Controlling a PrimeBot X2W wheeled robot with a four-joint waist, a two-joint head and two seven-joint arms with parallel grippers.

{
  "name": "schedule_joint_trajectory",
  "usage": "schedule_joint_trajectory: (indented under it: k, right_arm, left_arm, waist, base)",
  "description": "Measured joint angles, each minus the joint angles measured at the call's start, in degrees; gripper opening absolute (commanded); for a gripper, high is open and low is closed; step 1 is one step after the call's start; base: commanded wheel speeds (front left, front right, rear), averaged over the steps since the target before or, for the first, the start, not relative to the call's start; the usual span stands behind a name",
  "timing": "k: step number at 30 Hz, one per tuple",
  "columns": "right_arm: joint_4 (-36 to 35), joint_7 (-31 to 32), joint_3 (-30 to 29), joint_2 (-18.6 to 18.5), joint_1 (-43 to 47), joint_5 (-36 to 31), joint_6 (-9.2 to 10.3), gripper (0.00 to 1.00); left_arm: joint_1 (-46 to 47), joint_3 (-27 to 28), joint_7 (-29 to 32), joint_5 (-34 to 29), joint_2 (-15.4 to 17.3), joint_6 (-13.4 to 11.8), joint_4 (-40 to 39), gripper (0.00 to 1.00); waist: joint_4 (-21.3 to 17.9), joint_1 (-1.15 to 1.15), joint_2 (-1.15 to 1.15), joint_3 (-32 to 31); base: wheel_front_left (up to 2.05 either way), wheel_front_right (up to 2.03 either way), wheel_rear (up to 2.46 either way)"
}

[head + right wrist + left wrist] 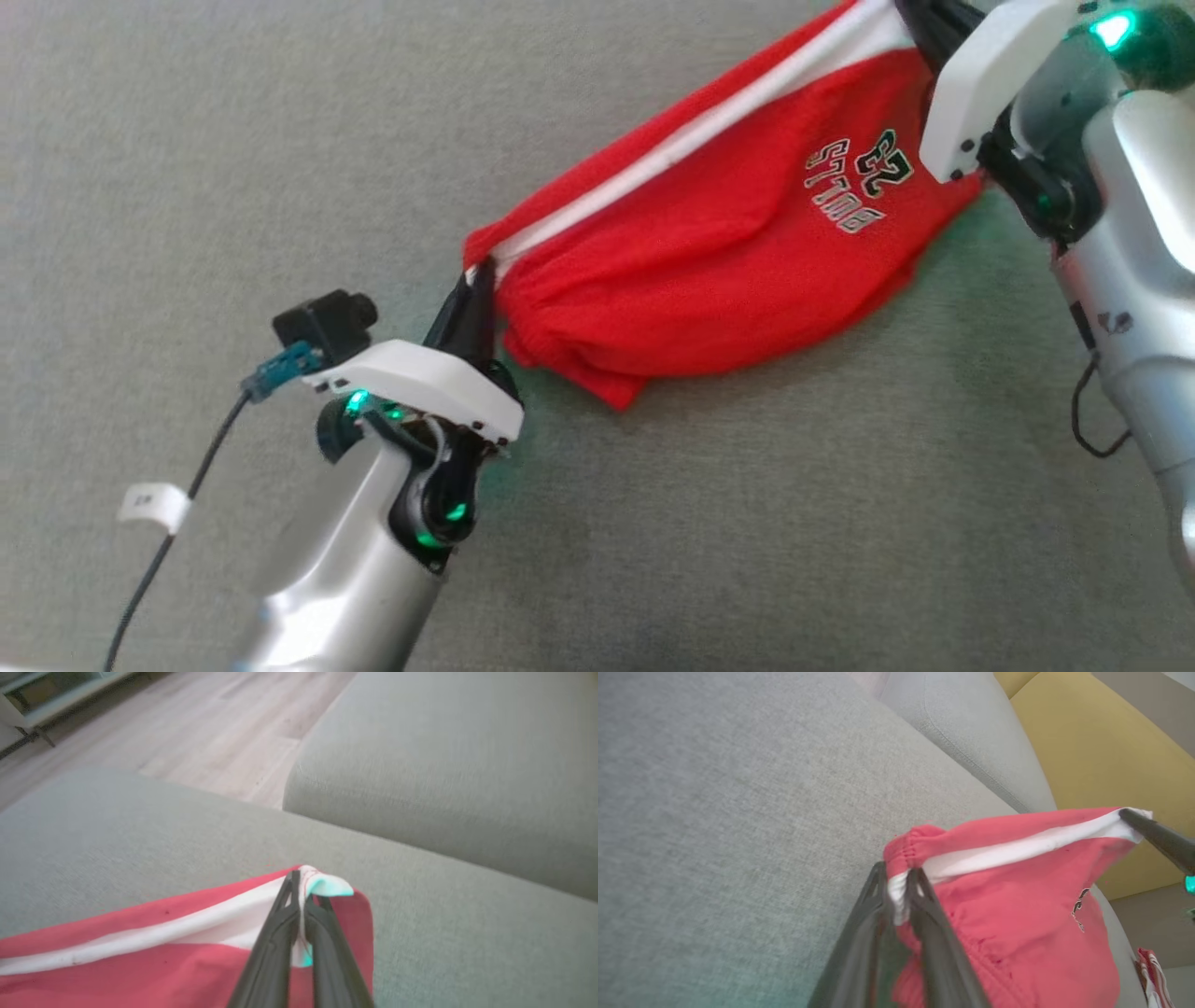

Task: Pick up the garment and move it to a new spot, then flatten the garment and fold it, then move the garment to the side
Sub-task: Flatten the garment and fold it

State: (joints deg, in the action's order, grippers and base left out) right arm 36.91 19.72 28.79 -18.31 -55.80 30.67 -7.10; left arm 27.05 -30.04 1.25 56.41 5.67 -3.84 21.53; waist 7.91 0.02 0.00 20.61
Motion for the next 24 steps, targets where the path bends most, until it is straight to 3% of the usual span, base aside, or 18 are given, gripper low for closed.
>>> schedule_joint_trajectory:
  k: [1,10,15,21,24]
  right_arm:
    - [1.9,-0.1,0.6,0.0,-0.3,0.5,0.00,1.00]
    - [8.1,1.9,6.5,0.1,0.4,10.5,0.00,1.00]
    - [7.8,2.3,7.6,-2.3,2.6,14.0,0.00,1.00]
    - [10.8,1.4,5.9,-4.7,3.9,15.9,0.00,1.00]
    - [13.8,1.2,4.5,-4.7,3.5,16.0,0.00,1.00]
  left_arm:
    - [0.4,-0.2,-0.4,0.0,-0.6,0.7,1.0,1.00]
    - [-1.1,-1.7,-3.2,0.4,-0.9,4.4,3.2,1.00]
    - [-7.1,-0.9,-11.8,-2.9,1.9,4.3,-1.1,1.00]
    - [-8.1,1.4,-15.5,-15.9,6.4,2.7,-3.5,1.00]
    - [-7.3,2.7,-15.7,-23.5,6.6,2.6,-4.3,1.00]
  waist:
    - [0.5,0.00,0.00,0.4]
    - [1.8,-0.02,0.00,-1.8]
    - [1.2,-0.03,0.00,-4.9]
    - [2.5,-0.03,0.00,-5.9]
    - [3.5,-0.03,0.00,-4.7]
  base:
    - [0.00,0.00,0.00]
    - [0.00,0.00,0.00]
    - [0.00,0.00,0.00]
    - [0.00,0.00,0.00]
    - [0.00,0.00,0.00]
